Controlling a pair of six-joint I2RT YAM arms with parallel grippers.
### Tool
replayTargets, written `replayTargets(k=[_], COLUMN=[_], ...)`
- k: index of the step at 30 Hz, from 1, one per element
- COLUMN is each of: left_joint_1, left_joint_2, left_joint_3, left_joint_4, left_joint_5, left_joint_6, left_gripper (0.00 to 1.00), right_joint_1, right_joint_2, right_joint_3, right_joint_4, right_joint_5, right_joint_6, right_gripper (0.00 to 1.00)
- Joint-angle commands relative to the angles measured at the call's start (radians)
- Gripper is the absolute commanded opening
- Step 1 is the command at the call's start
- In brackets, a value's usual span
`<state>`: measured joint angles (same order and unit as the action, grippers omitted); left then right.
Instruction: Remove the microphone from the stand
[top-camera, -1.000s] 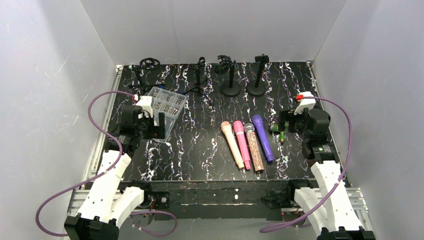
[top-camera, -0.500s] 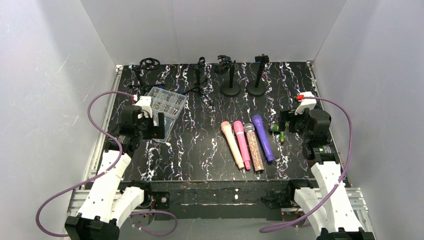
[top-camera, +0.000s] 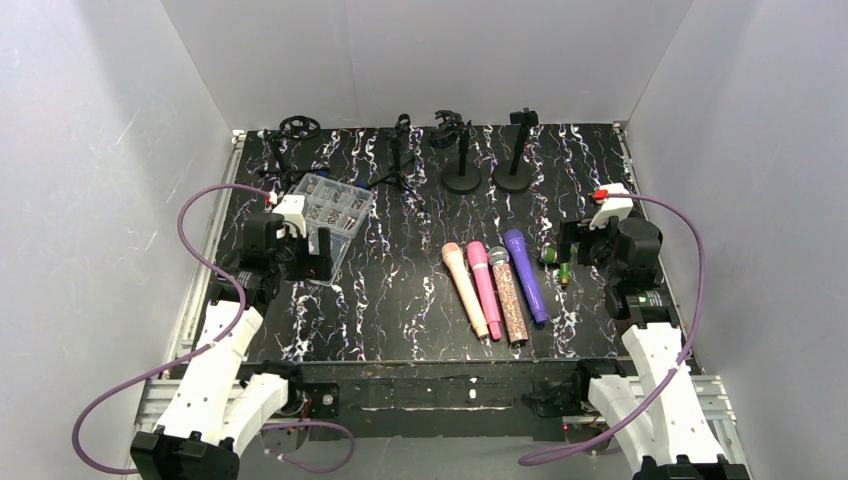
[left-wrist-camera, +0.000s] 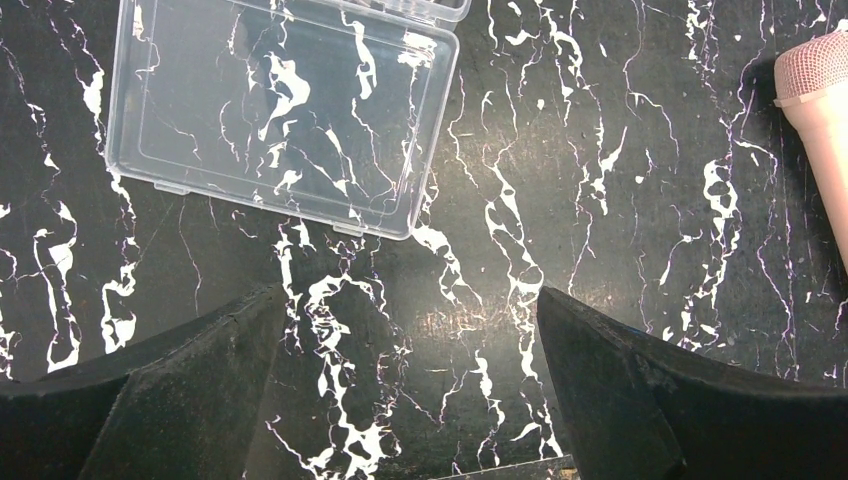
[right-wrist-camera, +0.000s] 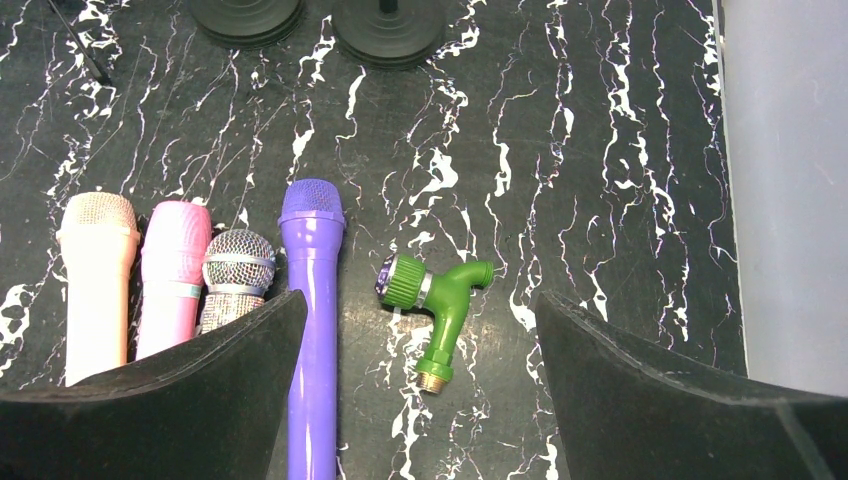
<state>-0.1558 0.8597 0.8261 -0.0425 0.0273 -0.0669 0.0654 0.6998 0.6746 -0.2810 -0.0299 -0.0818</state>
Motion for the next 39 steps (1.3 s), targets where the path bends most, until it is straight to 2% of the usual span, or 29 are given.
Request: replayTargets(k=[1, 34, 39], left_joint_1=[0.006, 0.007, 0.007], left_joint_2=[-0.015, -0.011, -0.016], left_joint_3=[-0.013, -0.023, -0.053], left_joint_4=[-0.029, -0.02, 0.03], left_joint_5=[0.014, 0.016, 0.006], left_joint_6=[0.005, 0.016, 0.054], left_gripper=[0.98, 0.98, 0.98], right_joint_1=[-0.006, -0.012, -0.016], right_joint_2=[-0.009, -0.013, -0.017], right_joint_3=[0.005, 0.005, -0.002], right_joint_4=[0.037, 0.026, 0.041], right_joint_5=[-0.011, -0.027, -0.021], right_joint_6=[-0.004, -0.004, 0.0], right_gripper=[0.93, 0.93, 0.93])
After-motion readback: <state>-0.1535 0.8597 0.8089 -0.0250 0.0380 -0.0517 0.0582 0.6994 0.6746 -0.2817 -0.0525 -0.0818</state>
